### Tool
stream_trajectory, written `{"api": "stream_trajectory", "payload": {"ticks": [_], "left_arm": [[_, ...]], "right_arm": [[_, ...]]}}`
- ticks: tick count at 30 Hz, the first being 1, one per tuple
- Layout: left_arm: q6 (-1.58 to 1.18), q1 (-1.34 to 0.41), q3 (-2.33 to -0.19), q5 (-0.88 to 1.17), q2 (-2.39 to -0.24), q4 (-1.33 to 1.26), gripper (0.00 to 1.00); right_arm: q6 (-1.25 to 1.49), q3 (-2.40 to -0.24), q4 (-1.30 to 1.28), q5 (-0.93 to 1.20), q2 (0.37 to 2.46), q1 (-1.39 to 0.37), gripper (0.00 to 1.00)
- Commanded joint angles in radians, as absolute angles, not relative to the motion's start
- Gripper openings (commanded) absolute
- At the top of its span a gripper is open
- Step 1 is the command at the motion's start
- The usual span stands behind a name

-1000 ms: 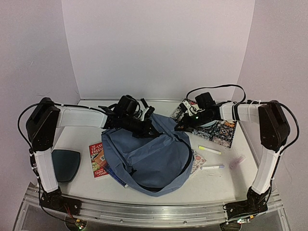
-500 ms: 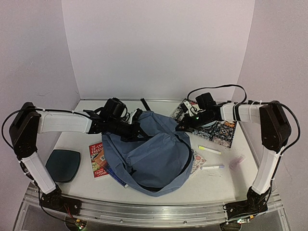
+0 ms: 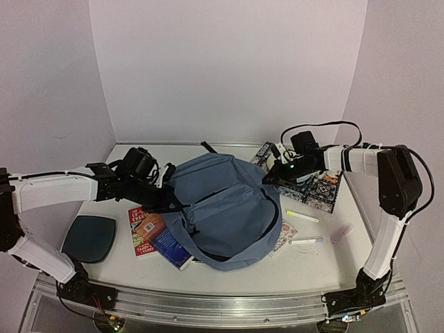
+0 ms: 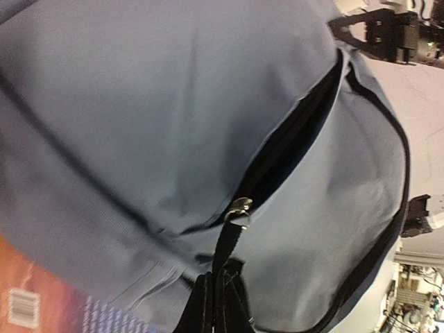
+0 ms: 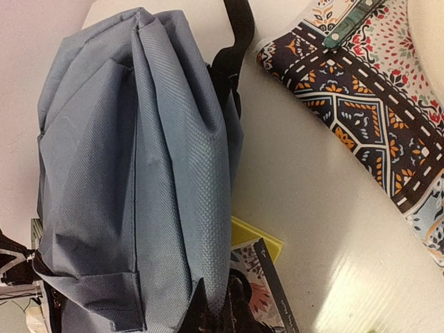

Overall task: Pack the student bag
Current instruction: Unzip the lower front pocket of the student bag, then put down the book in the student bag, then pick up the book from the student bag.

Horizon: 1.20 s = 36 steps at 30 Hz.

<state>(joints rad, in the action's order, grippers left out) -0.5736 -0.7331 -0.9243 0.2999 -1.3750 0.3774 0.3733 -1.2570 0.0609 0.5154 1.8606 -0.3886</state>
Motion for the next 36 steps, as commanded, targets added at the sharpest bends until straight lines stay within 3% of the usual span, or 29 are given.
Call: {"api": "stream_trajectory", "payload": {"ticks": [1, 6, 9, 12, 16, 27, 36], "left_arm": [[-0.535, -0.723, -0.902, 0.145, -1.285, 0.525, 0.0], [-0.513, -0.723, -0.915, 0.164, -1.276, 0.518, 0.0], [-0.486, -0.724, -0.942, 0.181, -1.29, 0.501, 0.0], [-0.467, -0.724, -0.96, 0.216, -1.308, 0.468, 0.0], [-0.455, -0.724, -0.975, 0.255, -1.345, 0.425, 0.0], [-0.438, -0.726, -0.967, 0.309, -1.367, 0.383, 0.0], [-0.433, -0.726, -0.938, 0.313, -1.334, 0.382, 0.0]], "right_arm": [[0.373, -1.337, 0.051, 0.465, 1.865, -0.373, 0.0], [0.37, -1.364, 0.032, 0.479, 1.876, -0.375, 0.03], [0.359, -1.387, 0.002, 0.463, 1.864, -0.391, 0.23], [0.363, -1.395, -0.045, 0.417, 1.837, -0.419, 0.5], [0.42, -1.365, -0.055, 0.345, 1.786, -0.476, 0.69], [0.554, -1.449, -0.162, 0.057, 1.803, -0.713, 0.87], [0.602, -1.437, -0.186, -0.001, 1.907, -0.77, 0.89]]}}
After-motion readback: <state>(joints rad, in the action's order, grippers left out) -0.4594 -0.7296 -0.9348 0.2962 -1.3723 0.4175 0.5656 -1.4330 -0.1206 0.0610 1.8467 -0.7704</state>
